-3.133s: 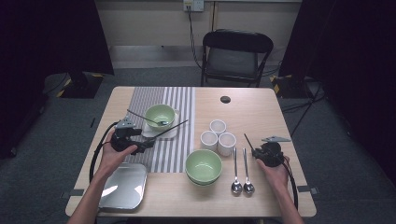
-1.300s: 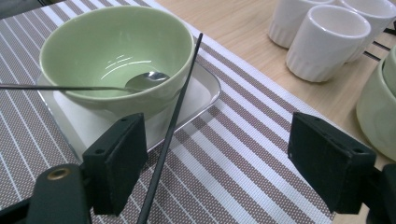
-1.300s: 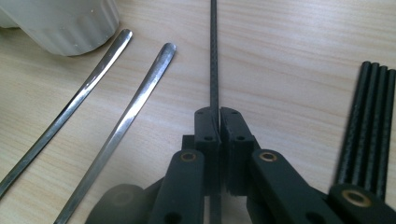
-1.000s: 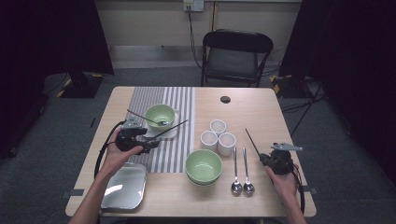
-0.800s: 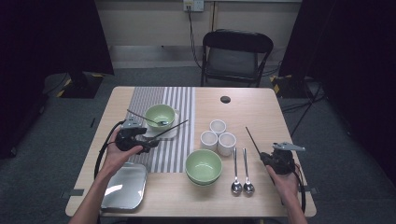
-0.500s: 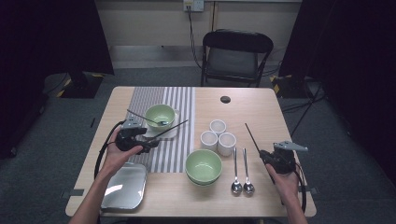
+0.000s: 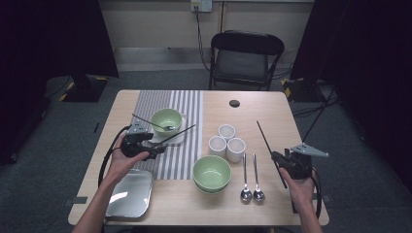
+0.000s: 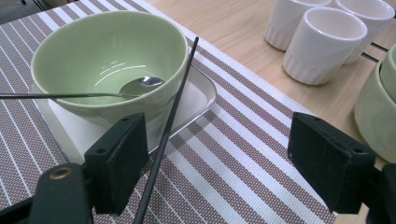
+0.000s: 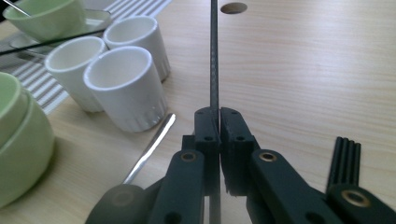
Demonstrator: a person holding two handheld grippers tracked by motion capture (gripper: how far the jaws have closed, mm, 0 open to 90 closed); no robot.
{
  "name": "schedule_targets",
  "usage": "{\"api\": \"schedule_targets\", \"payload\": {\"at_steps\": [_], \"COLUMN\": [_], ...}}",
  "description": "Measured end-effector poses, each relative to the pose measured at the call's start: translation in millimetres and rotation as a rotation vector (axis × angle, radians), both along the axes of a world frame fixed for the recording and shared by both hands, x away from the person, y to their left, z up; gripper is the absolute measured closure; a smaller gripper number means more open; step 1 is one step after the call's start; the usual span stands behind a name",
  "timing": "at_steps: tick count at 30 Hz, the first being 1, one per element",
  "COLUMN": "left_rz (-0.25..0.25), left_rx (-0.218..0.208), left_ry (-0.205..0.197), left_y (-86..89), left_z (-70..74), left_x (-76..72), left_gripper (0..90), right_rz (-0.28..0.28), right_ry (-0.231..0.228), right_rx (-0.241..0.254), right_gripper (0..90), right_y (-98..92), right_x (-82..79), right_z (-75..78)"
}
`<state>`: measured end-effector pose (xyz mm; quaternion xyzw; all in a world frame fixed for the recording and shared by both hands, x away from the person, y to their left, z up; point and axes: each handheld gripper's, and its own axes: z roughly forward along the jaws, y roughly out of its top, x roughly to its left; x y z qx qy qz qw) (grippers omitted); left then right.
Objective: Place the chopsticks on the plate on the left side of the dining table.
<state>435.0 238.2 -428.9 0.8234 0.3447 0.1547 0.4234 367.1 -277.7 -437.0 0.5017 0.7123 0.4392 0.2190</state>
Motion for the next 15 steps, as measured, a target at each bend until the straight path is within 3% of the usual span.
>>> {"api": "schedule_targets", "payload": {"at_steps": [4,11,12,15], "left_rz": [0.010,0.005,0.015,0.018], "left_rx": [-0.012,-0.008,-0.041,-0.053], "left_ry": [0.016,0.007,0.026,0.037], "left_y": [-0.4,-0.2,0.5,1.3], "left_z": [-1.9,-0.8,-0.4,-0.9], "left_x": [0.6,0.4,0.6,1.3], "left_gripper": [19.7,19.2,19.2,18.3], "right_rz": [0.010,0.027,0.026,0.030], "right_ry": [-0.014,-0.048,-0.055,-0.068], "right_rx": [0.003,0.016,0.018,0.023], "right_gripper": [86.5,86.5,86.5,86.6], "right_y": [2.8,5.5,5.1,5.9], "right_x": [-1.8,-4.9,-6.1,-8.1], "right_z": [5.7,18.8,21.3,25.1]}}
